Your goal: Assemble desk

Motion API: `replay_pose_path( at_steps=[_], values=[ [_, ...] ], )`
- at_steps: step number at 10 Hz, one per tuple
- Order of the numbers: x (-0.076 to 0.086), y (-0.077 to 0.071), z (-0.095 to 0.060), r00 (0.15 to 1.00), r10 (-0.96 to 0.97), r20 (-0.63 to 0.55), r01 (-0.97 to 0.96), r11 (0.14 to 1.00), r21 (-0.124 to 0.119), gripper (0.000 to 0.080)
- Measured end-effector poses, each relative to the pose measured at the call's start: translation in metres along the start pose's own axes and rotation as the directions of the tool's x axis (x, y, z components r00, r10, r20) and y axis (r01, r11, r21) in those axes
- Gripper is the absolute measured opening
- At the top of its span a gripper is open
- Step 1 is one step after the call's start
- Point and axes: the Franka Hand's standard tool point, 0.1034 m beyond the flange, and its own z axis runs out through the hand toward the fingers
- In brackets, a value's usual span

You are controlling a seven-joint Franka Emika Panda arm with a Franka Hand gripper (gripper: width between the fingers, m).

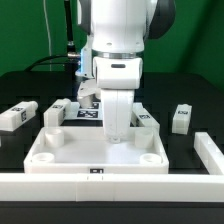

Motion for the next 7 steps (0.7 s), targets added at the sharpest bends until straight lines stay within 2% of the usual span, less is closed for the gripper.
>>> replay_pose_path(
  at_steps=[2,5,7],
  values=[
    [0.016,0.011,-0.001,1.0,-0.026,-0.005,0.026,1.0,-0.001,0.0057],
    [0.04,0.016,-0.001,1.0,-0.017,-0.01,0.017,1.0,0.007,0.0057],
    [0.049,0.017,-0.002,1.0,-0.004,-0.014,0.004,1.0,0.005,0.0057]
  ],
)
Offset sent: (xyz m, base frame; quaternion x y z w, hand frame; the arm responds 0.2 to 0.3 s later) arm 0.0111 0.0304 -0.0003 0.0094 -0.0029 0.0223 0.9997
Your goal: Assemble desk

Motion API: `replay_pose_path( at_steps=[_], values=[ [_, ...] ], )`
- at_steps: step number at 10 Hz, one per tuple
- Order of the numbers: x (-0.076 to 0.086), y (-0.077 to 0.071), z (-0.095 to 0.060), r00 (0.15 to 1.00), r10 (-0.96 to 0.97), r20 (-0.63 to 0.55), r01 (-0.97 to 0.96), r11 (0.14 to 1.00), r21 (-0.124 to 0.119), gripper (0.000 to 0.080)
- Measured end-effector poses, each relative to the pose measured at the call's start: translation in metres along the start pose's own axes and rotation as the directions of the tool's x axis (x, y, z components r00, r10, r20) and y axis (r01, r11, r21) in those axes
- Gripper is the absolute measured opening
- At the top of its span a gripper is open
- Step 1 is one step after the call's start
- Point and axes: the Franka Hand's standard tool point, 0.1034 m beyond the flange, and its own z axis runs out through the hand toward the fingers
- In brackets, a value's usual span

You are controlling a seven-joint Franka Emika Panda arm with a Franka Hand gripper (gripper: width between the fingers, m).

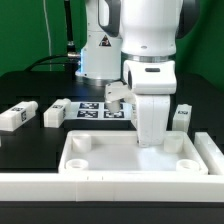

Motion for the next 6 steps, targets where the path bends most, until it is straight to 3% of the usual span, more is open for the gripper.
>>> replay_pose_path(
  at_steps=[3,6],
  values=[
    [0.0101,0.0004,0.0,1.0,-0.01,0.007,0.01,0.999,0.031,0.0057],
    [0.0117,0.0003,-0.0004,1.0,0.005,0.009,-0.006,0.999,0.034,0.0057]
  ],
)
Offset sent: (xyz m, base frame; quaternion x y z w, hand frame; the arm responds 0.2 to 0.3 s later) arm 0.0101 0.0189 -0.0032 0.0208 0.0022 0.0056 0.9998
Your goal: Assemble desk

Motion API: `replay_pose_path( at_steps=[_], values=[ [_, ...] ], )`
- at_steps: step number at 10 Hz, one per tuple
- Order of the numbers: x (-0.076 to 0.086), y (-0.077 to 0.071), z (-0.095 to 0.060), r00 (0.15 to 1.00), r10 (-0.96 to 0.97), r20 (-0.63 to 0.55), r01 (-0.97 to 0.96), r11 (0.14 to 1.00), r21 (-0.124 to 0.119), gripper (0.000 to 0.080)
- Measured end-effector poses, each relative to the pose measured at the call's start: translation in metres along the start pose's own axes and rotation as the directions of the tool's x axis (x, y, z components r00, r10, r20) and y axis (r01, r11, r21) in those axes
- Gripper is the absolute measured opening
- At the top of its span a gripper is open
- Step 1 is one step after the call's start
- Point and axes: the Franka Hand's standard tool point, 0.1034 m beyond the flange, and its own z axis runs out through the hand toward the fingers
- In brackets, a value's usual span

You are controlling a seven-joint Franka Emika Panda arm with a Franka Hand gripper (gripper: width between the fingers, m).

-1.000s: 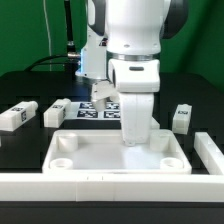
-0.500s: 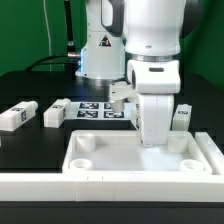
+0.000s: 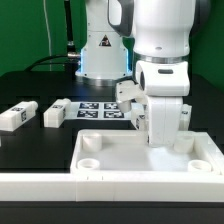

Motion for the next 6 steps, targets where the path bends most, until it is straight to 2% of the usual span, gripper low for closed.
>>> replay_pose_path(
  at_steps=[2,3,4,5,6],
  values=[
    [-0.0002,-0.0002,0.0003,1.0,0.0,-0.001,0.0,1.0,0.0,0.0057],
    [-0.0003,-0.0002,0.0004,1.0,0.001,0.0,-0.001,1.0,0.0,0.0237],
    [-0.0004,-0.0002,0.0004,1.0,0.001,0.0,-0.001,1.0,0.0,0.0374],
    [-0.0004,0.0004,-0.0006,1.0,0.001,0.0,-0.001,1.0,-0.002,0.0374],
    [-0.0006,0.0028,-0.0058,1.0,0.001,0.0,-0.001,1.0,-0.012,0.0555]
  ],
)
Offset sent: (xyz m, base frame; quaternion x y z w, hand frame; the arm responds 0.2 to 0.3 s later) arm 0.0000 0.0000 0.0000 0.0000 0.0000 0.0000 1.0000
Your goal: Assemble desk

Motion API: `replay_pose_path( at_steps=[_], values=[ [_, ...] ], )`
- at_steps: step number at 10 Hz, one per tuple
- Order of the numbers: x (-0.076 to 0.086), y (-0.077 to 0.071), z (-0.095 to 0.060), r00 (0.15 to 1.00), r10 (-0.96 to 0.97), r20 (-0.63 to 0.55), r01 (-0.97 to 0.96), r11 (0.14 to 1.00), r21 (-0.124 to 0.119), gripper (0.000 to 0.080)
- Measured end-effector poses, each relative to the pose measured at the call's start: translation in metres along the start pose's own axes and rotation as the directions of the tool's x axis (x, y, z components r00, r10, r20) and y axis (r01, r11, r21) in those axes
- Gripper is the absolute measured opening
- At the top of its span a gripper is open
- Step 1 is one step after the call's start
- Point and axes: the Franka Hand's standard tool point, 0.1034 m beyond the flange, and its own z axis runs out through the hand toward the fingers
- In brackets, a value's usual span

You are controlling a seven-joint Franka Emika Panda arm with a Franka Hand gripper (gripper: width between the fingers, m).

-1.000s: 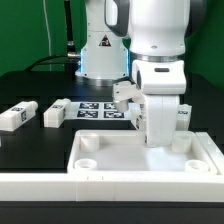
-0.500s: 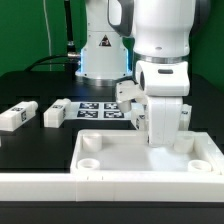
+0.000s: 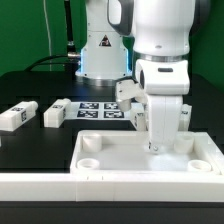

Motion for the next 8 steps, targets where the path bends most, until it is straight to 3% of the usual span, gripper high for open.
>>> replay_pose_path(
  at_steps=[1,4,6,8],
  values=[
    [0.0,0.0,-0.002,1.0,0.0,0.001,0.0,1.0,-0.003,0.0622],
    [-0.002,-0.002,-0.011,1.0,0.003,0.004,-0.003,1.0,-0.011,0.0644],
    [-0.006,-0.015,-0.018,0.999,0.051,0.009,-0.051,0.999,-0.015,0.0648],
    [-0.001,-0.037,-0.031,0.979,0.203,-0.002,-0.203,0.978,-0.042,0.0648]
  ],
)
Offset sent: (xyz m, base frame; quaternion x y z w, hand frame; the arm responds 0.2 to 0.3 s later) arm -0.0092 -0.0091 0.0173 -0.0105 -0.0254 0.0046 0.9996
